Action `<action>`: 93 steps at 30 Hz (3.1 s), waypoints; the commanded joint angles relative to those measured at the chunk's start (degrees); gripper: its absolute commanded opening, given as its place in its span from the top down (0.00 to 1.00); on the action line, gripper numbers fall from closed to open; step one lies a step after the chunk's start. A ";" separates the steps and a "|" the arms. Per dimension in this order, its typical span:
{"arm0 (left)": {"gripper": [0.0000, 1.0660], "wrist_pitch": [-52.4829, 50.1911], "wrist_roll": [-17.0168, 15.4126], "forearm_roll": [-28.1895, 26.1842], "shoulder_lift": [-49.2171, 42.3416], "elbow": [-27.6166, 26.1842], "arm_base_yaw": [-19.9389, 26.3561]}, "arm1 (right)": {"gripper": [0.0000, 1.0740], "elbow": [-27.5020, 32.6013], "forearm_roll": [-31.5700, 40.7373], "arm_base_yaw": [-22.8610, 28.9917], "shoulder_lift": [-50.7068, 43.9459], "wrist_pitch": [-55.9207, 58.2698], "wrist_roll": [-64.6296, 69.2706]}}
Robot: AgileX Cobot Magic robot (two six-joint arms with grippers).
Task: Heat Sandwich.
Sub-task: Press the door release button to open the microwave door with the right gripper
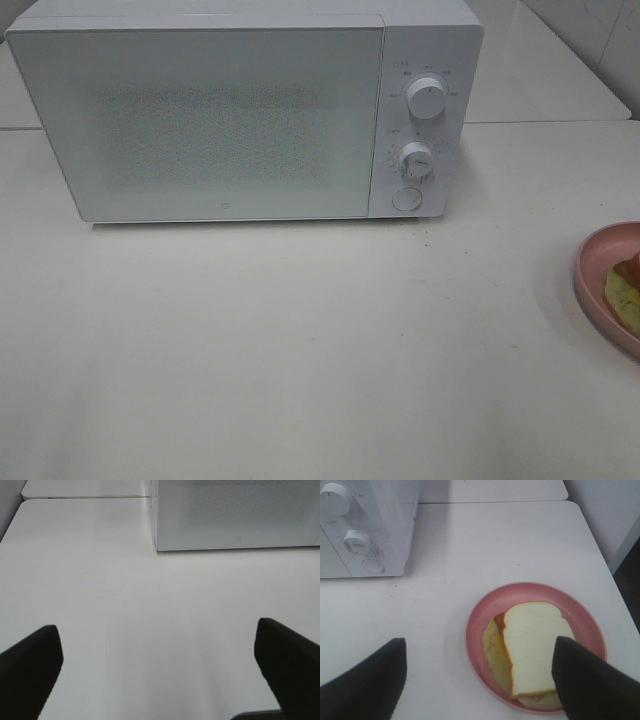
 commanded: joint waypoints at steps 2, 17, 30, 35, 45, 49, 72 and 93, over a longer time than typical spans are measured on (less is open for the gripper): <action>0.05 -0.80 -0.29 -0.40 -1.55 0.17 -0.11 | 0.29 -0.34 0.29 -0.29 4.13 -5.27 0.40; 0.05 -0.80 -0.29 -0.40 -1.55 0.17 -0.11 | 0.29 -0.34 0.29 -0.29 19.60 -22.23 0.40; 0.05 -0.80 -0.29 -0.40 -1.55 0.17 -0.11 | 0.29 -0.34 0.29 -0.11 32.20 -38.45 1.09; 0.05 -0.80 -0.29 -0.40 -1.55 0.17 -0.11 | 0.29 1.95 0.29 -0.11 35.12 -48.93 0.69; 0.05 -0.80 -0.29 -0.40 -1.55 0.17 -0.11 | 0.29 11.80 10.49 7.91 40.39 -71.51 -10.54; 0.05 -0.80 -0.29 -0.40 -1.55 0.17 -0.11 | 0.29 13.06 16.04 11.80 42.74 -75.75 -14.32; 0.05 -0.80 -0.29 -0.40 -1.55 0.17 -0.11 | 0.29 14.55 45.44 42.00 62.17 -100.15 -19.82; 0.05 -0.80 -0.29 -0.40 -1.55 0.17 -0.11 | 0.29 14.55 51.34 47.90 67.27 -102.62 -15.41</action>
